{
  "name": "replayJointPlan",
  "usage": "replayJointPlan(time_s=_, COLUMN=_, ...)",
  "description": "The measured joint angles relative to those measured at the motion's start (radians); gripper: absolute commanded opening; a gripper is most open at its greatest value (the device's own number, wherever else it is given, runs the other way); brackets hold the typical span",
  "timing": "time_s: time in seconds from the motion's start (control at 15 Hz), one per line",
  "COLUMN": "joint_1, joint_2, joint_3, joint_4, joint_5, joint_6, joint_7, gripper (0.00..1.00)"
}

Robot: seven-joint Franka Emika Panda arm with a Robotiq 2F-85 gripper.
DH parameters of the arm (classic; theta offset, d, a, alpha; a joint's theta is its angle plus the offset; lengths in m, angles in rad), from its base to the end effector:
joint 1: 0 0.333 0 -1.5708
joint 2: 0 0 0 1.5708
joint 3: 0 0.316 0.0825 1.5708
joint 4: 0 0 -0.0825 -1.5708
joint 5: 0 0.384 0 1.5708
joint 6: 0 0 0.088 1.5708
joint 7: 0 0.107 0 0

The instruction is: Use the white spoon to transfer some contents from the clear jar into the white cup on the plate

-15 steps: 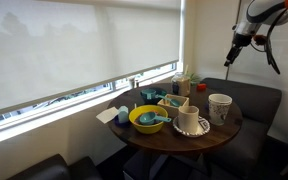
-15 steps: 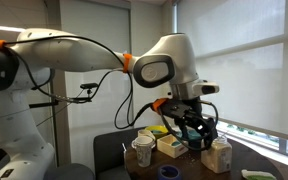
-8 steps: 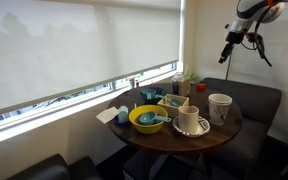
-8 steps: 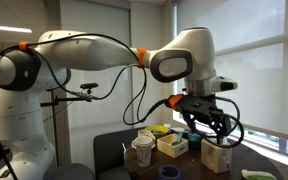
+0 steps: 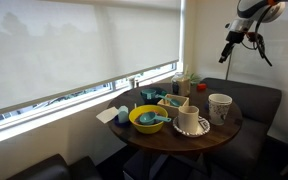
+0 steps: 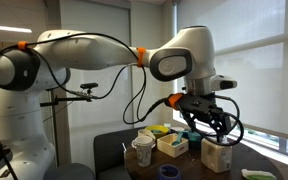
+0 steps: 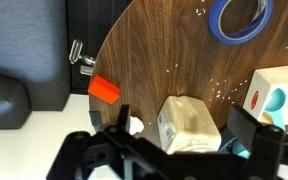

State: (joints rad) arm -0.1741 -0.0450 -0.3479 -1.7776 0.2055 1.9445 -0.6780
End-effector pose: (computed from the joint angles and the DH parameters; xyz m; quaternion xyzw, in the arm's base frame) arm 0.4990 -0.2754 0.5859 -0.9877 -0.0492 -0.1457 0.0294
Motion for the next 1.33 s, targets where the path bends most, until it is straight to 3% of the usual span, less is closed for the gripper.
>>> replayJointPlan(time_s=0.33, joint_1=-0.016, joint_2=0.095, joint_3=0.010, joint_4=0.084, joint_5=0.067, joint_6=0.000, joint_7=-0.084, gripper=1.00)
replayJointPlan(time_s=0.53, joint_1=-0.044, joint_2=0.221, joint_3=0.047, joint_4=0.226, joint_5=0.156, joint_6=-0.017, joint_7=-0.170, gripper=1.00)
replayJointPlan(time_s=1.0, joint_1=-0.171, joint_2=0.476, joint_3=0.179, joint_4=0.558, joint_5=0.265, joint_6=-0.166, joint_7=-0.175, gripper=1.00)
replayJointPlan(time_s=1.33, joint_1=-0.177, joint_2=0.492, joint_3=0.179, joint_4=0.575, joint_5=0.269, joint_6=-0.171, joint_7=-0.178, gripper=1.00)
